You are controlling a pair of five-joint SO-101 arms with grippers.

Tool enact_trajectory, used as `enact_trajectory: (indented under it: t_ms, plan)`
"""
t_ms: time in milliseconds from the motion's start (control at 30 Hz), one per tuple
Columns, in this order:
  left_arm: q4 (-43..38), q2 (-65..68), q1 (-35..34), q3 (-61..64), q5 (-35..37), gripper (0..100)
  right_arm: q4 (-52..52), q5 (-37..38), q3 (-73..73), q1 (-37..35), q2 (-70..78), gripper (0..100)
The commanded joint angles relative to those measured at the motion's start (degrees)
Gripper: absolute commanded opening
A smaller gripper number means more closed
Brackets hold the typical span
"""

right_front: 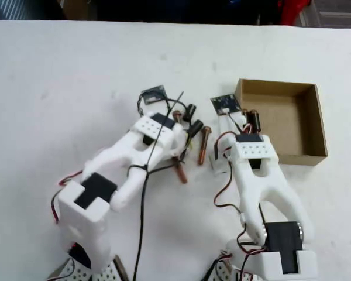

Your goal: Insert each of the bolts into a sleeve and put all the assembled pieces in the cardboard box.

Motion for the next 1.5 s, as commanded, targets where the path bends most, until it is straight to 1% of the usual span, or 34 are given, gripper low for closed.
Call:
enact_trajectory:
  t_ms: [0, 100, 167, 267, 300, 433, 667, 767, 867, 933, 1100, 1200, 1300, 1467]
  plan:
    - [1.49, -0.31, 1.98, 0.18, 0.53, 23, -0.31, 0.09, -0.18, 0.22, -0.75, 1.6]
    - [3.34, -0.48, 2.15, -0.35, 0.53, 22, -0.31, 0.09, -0.18, 0.22, -0.75, 1.6]
    - [3.52, -0.48, 2.15, -0.35, 0.53, 16, -0.31, 0.09, -0.18, 0.22, -0.75, 1.6]
    - [3.43, -0.48, 1.71, -0.70, 0.26, 3, -0.31, 0.09, -0.18, 0.22, -0.75, 1.6]
    - [3.87, -0.31, 1.71, -1.41, 0.26, 2, -0.31, 0.09, -0.18, 0.22, -0.75, 1.6]
    - [3.87, -0.04, 1.71, -1.67, 0.18, 5, -0.31, 0.09, -0.18, 0.22, -0.75, 1.6]
    - [3.87, 0.04, 1.63, -1.67, 0.00, 5, -0.31, 0.09, -0.18, 0.22, -0.75, 1.6]
    - [3.96, 0.04, 0.31, -1.67, 0.00, 5, -0.31, 0.09, -0.18, 0.31, -0.75, 1.6]
    - [6.33, 0.04, -1.01, -2.20, -0.18, 5, -0.31, 0.09, -0.18, 0.31, -0.75, 1.6]
    - [7.65, -0.22, -1.36, -2.20, -3.60, 5, -0.31, 0.09, -0.18, 0.31, -0.75, 1.6]
    - [10.11, -0.48, -1.27, -2.29, -18.99, 4, -0.31, 0.09, -0.18, 0.31, -0.75, 1.6]
    - [10.64, -0.48, -1.36, -2.20, -25.67, 4, -0.31, 0.09, -0.18, 0.31, -0.75, 1.6]
    - [12.22, -0.48, -1.54, -2.20, -28.75, 4, -0.31, 0.09, -0.18, 0.31, -0.75, 1.6]
    - [16.00, -0.66, -1.54, -2.37, -29.01, 4, -0.31, 0.09, -0.18, 0.31, -0.75, 1.6]
